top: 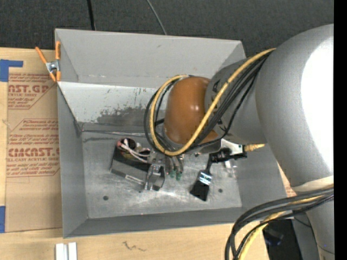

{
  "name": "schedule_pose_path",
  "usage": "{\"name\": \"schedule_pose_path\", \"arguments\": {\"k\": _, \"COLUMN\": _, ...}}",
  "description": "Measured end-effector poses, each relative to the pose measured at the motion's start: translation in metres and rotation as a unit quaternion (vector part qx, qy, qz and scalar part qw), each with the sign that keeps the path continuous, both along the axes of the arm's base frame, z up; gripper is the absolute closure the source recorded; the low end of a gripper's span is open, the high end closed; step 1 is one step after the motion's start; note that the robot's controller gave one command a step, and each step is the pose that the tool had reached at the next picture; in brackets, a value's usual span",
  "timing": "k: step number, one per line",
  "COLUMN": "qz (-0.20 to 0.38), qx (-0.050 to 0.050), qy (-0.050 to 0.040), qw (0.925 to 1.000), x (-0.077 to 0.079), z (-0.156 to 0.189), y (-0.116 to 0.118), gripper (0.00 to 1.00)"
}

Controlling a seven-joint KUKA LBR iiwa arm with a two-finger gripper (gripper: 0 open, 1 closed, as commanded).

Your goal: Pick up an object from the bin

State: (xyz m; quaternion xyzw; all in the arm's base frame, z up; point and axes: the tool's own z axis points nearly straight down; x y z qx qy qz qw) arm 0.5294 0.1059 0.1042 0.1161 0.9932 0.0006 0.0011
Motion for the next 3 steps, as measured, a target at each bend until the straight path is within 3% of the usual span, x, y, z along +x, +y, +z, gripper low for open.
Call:
{"name": "schedule_pose_path", "arguments": {"k": 1, "qz": -0.030, "qx": -0.001, "qy": 0.0039, "qw": 0.9995, "x": 0.028, "z": 0.093, "y": -0.021, "gripper": 1.00}}
{"name": "schedule_pose_path", "arguments": {"k": 2, "qz": -0.030, "qx": -0.001, "qy": 0.0039, "qw": 0.9995, "x": 0.028, "z": 0.093, "y": -0.021, "gripper": 1.00}}
{"name": "schedule_pose_path", "arguments": {"k": 3, "qz": -0.031, "qx": -0.001, "qy": 0.0055, "qw": 0.9995, "x": 0.020, "z": 0.124, "y": -0.028, "gripper": 1.00}}
